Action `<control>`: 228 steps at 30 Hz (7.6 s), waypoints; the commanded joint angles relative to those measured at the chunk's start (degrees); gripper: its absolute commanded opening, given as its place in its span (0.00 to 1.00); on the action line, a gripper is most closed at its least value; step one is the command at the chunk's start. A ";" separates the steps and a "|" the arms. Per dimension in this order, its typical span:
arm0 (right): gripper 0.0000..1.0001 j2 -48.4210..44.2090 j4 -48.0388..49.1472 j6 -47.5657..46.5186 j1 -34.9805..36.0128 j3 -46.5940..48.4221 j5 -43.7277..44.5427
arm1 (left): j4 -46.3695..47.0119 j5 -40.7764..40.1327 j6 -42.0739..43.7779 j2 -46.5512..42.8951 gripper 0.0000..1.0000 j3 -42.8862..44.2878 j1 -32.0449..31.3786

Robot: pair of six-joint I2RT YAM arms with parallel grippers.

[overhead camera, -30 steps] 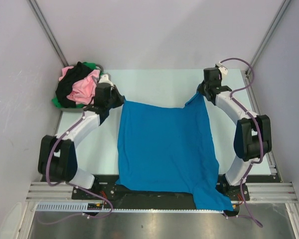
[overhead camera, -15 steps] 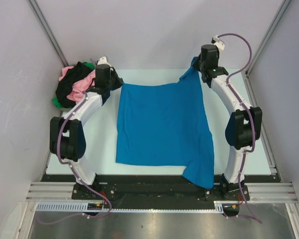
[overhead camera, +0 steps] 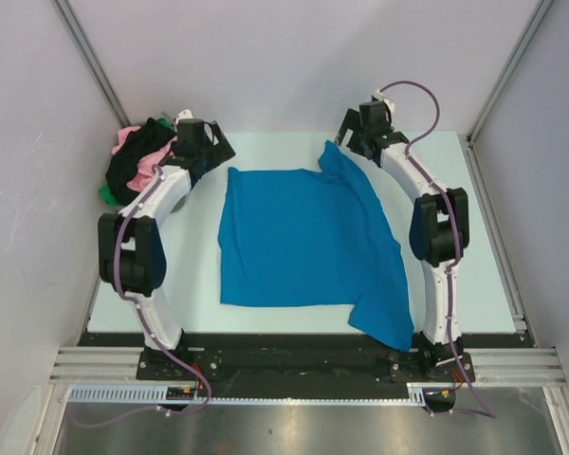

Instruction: Fold and stack the t-shirts

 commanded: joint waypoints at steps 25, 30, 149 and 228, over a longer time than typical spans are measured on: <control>0.98 10.13 -16.86 -3.86 -3.58 13.64 5.34 | 13.84 17.20 -8.29 -6.30 1.00 -23.16 -12.22; 0.98 13.92 -19.42 -5.88 -3.14 16.41 8.86 | 13.32 17.02 -7.94 -5.68 1.00 -23.34 -12.14; 0.00 21.40 -2.81 -3.24 -9.29 20.64 0.69 | -15.50 5.70 1.38 16.81 1.00 13.64 1.40; 0.00 -87.77 0.09 -16.35 7.10 -9.62 5.98 | -22.28 22.12 4.10 -65.36 0.00 14.80 -0.27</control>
